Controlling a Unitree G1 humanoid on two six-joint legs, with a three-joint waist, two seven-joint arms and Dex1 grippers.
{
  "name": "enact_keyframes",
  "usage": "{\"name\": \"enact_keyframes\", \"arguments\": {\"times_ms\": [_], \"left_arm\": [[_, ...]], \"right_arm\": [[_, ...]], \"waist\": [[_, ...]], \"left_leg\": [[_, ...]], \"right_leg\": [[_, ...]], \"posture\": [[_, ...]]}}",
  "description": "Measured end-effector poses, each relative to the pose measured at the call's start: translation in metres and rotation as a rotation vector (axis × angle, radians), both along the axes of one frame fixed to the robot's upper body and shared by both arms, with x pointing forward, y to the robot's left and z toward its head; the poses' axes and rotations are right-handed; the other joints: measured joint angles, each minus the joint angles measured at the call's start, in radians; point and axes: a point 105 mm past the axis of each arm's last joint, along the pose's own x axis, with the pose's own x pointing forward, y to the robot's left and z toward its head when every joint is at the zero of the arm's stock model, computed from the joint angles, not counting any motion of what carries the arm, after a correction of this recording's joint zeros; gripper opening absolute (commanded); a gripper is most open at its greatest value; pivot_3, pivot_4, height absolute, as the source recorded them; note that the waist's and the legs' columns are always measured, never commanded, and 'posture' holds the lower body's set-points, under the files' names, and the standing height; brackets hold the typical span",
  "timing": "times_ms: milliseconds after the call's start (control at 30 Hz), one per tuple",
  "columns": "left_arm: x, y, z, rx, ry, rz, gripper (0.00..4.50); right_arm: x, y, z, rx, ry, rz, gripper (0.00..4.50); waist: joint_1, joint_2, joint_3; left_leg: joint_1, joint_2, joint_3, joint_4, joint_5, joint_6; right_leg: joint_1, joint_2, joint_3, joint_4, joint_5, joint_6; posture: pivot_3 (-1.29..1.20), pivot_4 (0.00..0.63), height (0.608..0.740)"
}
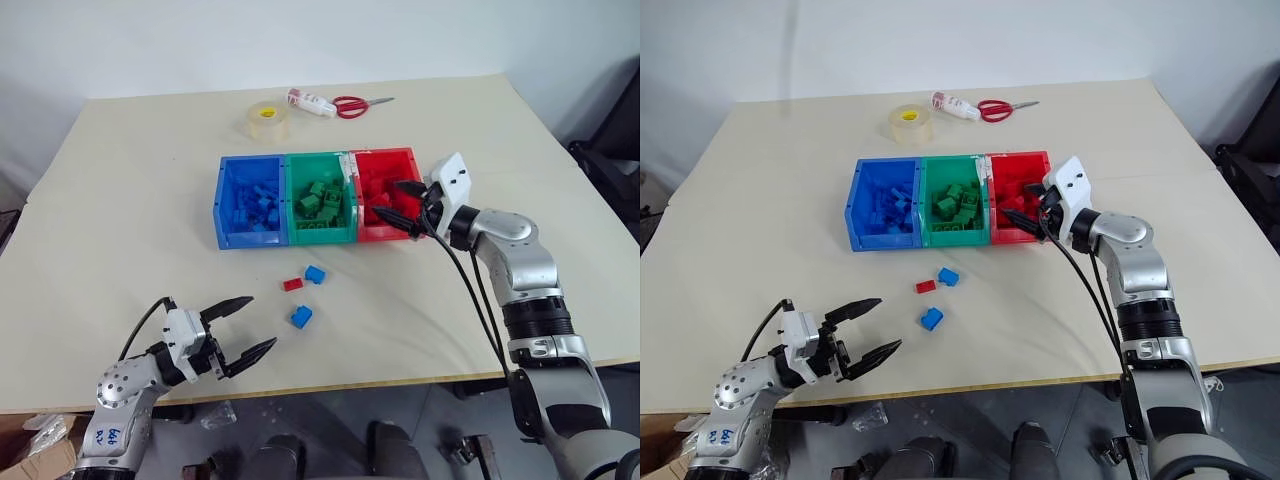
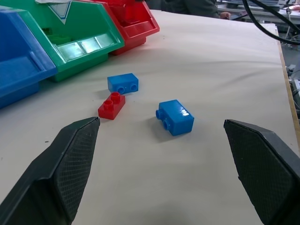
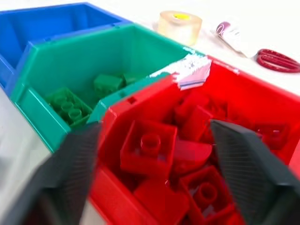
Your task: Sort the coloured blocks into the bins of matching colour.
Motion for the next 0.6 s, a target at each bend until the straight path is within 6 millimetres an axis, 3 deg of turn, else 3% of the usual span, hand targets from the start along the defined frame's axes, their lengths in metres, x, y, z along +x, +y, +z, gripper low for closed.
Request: {"name": "enact_keyframes", "arguments": {"times_ms": [267, 600], "left_arm": [[-0.001, 0.001, -0.004, 0.001, 0.012, -0.002, 4.5], [-0.013, 0.015, -0.013, 0.024, 0.05, 0.04, 4.5]], "right_arm": [[-0.054, -0.009, -0.036, -0.048, 0.155, 0.196, 4.47], [-0.111, -0.039, -0.074, -0.202, 0.319, 0.343, 4.47]], "waist": [[0.006, 0.0, 0.0], [0.008, 0.0, 0.0]], "left_leg": [[0.0, 0.0, 0.0, 0.001, 0.0, 0.0], [0.0, 0.001, 0.003, 0.001, -0.001, 0.001]], "right_leg": [[0.001, 0.0, 0.0, -0.001, 0.0, 0.0], [0.001, 0.0, 0.0, -0.006, 0.0, 0.0]], "posture": [[0.0, 0.15, 0.74], [0.0, 0.15, 0.74]]}}
